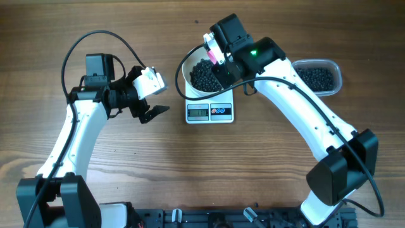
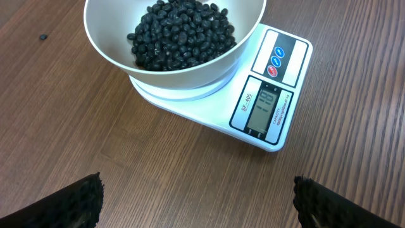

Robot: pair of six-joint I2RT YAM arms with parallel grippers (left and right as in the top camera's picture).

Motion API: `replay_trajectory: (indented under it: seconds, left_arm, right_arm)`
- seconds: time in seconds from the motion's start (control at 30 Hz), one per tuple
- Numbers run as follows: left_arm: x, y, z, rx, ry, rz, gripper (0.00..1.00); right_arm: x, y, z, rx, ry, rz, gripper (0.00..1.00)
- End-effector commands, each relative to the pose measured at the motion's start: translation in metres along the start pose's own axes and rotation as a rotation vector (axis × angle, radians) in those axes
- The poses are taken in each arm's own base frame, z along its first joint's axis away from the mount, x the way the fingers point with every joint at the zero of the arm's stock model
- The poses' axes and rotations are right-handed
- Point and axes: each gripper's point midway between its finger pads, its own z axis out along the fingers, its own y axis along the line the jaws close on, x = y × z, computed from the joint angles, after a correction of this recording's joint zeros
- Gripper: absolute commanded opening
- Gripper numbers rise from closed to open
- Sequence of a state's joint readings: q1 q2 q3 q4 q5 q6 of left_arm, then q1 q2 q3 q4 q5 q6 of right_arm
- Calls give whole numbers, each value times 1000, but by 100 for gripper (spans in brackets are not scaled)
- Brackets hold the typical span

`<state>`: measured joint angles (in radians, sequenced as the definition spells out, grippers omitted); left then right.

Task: Scoop item into bowl and weigh 150g on scale
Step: 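Carry the scoop to the bowl and pour beans in, then return the scoop to the tub and scoop more beans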

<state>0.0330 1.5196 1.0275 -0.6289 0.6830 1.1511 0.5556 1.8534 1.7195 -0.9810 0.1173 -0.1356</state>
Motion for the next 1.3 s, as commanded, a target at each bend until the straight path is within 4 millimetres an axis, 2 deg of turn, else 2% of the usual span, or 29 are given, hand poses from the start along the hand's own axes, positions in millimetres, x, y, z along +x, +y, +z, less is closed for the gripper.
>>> replay_trajectory:
  seconds: [0.0,0.1,0.2,0.23,0.37,0.43,0.5,0.57,0.63,0.7,0.87,1.07,1.17,1.27]
  left_arm:
    - [0,-2,1,13,-16,10,100]
    - [0,-2,1,13,-16,10,100]
    - [0,-2,1,13,-16,10,100]
    - [0,-2,1,13,-16,10,100]
    - [0,-2,1,13,-16,11,100]
    - [0,-2,1,13,-16,10,100]
    - [0,-2,1,13,-16,10,100]
    - [0,-2,1,13,-16,10,100]
    - [0,-2,1,13,-16,10,100]
    - [0,-2,1,13,-16,10,100]
    - [0,-2,1,13,-16,10,100]
    - [0,-2,1,13,-16,10,100]
    - [0,-2,1,13,-16,10,100]
    - [0,-2,1,13,-16,10,100]
  right_arm:
    - [-11,-5,-3,13,-27,42,4]
    - [-26,-13,-23,-89,-79,93,4]
    - [-34,-40,-50,-150,-127,163,4]
    - [-34,-56,-64,-170,-145,199,4]
    - [-14,-112,-104,-212,-198,296,4]
    - [10,-145,-113,-206,-193,384,4]
    - [39,-171,-114,-189,-148,448,4]
    - [78,-198,-106,-110,-40,522,4]
    - [108,-212,-92,-32,77,551,4]
    - [137,-215,-71,11,203,563,4]
    - [181,-223,-38,107,395,572,4]
    - [208,-231,-12,186,489,566,4]
    - [218,-224,4,171,506,565,4]
    - [218,-209,15,93,492,580,4]
